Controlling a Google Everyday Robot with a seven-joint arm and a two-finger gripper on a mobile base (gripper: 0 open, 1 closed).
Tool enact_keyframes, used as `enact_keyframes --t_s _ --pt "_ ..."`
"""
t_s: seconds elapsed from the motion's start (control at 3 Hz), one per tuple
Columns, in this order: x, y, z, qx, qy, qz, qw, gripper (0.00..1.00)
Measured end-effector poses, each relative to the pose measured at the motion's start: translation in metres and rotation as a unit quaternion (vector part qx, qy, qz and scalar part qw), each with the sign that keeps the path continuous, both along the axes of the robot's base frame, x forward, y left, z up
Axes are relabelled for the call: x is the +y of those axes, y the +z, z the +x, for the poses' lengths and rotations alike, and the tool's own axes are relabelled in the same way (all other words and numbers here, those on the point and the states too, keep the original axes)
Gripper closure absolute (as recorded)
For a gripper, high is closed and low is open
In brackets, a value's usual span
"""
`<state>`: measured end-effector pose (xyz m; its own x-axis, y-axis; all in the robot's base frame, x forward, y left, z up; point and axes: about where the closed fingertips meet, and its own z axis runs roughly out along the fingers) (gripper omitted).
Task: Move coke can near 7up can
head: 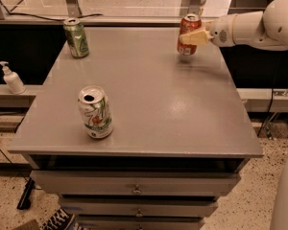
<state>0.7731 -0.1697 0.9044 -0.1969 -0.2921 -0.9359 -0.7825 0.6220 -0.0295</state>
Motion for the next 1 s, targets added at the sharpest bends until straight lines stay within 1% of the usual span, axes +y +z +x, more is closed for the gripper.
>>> enact_keyframes --t_s 0.33,0.67,1.0 --pt "0.026 0.02 -0.043 0.007 0.06 0.001 0.9982 1.0" --pt "0.055 0.036 -0.104 0.003 0.129 -0.019 0.9915 1.0" --pt "0.086 0.037 -0.17 -0.006 0.192 -0.038 0.9805 1.0"
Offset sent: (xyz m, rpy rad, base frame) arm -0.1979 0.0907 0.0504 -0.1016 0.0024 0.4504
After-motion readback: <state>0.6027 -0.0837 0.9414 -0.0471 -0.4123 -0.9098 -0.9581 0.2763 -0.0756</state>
